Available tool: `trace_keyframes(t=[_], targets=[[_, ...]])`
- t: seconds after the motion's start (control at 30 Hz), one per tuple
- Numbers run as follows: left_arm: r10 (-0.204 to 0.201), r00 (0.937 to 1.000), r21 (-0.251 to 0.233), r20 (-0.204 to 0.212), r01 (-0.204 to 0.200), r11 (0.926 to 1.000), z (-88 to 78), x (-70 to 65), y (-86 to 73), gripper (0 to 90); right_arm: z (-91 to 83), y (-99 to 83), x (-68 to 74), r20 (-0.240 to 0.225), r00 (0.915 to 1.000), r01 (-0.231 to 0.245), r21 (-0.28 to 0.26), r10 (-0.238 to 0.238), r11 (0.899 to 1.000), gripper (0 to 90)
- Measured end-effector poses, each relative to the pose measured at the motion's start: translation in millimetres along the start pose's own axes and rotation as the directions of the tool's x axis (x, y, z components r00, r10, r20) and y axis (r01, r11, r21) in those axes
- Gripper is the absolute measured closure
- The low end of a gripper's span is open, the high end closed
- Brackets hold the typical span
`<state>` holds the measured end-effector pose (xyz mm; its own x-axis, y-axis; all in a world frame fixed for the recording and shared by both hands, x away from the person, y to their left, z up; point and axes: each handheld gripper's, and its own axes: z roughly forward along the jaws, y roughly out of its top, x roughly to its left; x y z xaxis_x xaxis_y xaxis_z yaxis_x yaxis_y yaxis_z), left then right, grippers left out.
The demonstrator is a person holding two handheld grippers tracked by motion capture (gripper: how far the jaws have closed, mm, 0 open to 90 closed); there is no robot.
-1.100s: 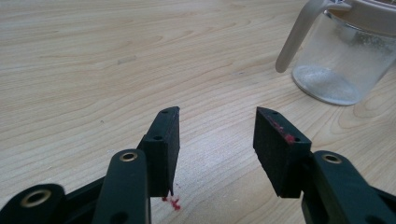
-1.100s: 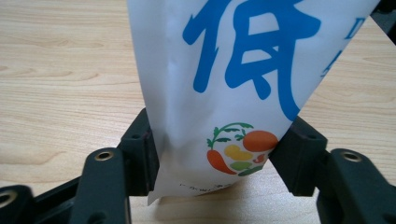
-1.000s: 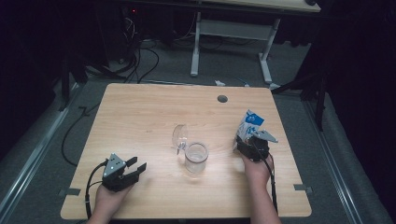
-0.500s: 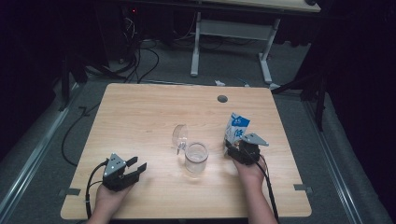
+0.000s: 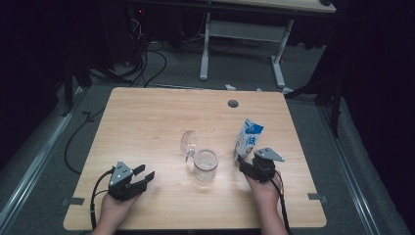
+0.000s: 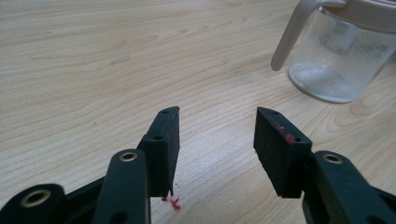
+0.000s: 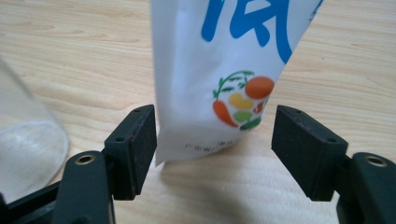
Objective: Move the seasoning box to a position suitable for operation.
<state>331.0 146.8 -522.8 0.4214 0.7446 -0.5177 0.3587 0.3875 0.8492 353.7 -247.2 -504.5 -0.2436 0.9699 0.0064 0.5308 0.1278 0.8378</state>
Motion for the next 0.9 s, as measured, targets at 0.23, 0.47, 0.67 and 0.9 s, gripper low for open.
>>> trace_keyframes(t=[0.23, 0.47, 0.67, 0.9], targets=[[-0.001, 1.0000, -0.001, 0.001, 0.001, 1.0000, 0.3, -1.0, -0.6, 51.0, -9.9, -0.6, 17.5, -0.019, 0.9987, 0.046, -0.038, -0.047, 0.998, 60.7], [-0.006, 1.0000, -0.004, -0.003, 0.006, 1.0000, 0.1, 1.9, 0.4, 50.8, 1.7, 5.0, 27.6, 0.012, 0.9992, 0.038, -0.011, -0.038, 0.999, 79.1], [-0.007, 1.0000, -0.006, -0.001, 0.007, 1.0000, -1.1, 2.4, 1.6, 50.6, 4.0, 8.8, 28.9, 0.037, 0.9986, 0.039, 0.008, -0.039, 0.999, 85.4], [-0.008, 1.0000, -0.011, -0.002, 0.008, 0.9999, -1.1, 2.7, 1.9, 50.6, 3.8, 8.4, 27.4, 0.049, 0.9964, 0.068, 0.018, -0.069, 0.998, 90.0]])
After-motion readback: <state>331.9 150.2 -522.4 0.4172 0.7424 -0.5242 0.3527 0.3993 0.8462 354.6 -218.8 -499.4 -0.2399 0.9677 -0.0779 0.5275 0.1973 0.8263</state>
